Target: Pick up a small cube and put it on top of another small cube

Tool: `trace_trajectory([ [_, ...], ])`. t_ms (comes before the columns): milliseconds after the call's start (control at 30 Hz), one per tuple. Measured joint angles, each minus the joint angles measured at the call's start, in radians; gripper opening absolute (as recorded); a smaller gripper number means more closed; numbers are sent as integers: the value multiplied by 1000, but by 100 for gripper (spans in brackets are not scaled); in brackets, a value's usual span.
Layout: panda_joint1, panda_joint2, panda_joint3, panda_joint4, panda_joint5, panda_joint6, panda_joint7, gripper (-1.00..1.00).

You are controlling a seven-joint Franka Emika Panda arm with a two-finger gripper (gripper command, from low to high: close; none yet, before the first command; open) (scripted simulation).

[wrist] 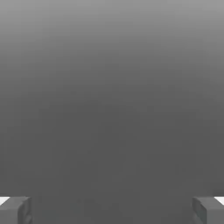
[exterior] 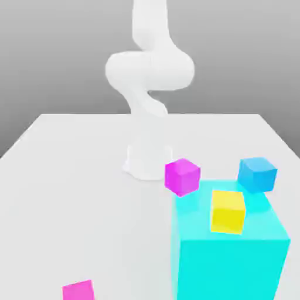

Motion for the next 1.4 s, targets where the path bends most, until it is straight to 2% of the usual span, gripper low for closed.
trace_trajectory([
  [267,78,296,-131,11,95,70,-204,0],
  [500,103,551,-203,21,190,129,-388,0],
  [767,68,834,-220,31,246,203,-562,0],
  [1000,35,1057,-239,33,198,283,-647,0],
  [1133,-8,1200,-193,60,241,384,-694,0],
  [1167,-18,1229,-180,66,253,405,-703,-100],
  [1400,-19,1231,-179,66,254,405,-704,-100],
])
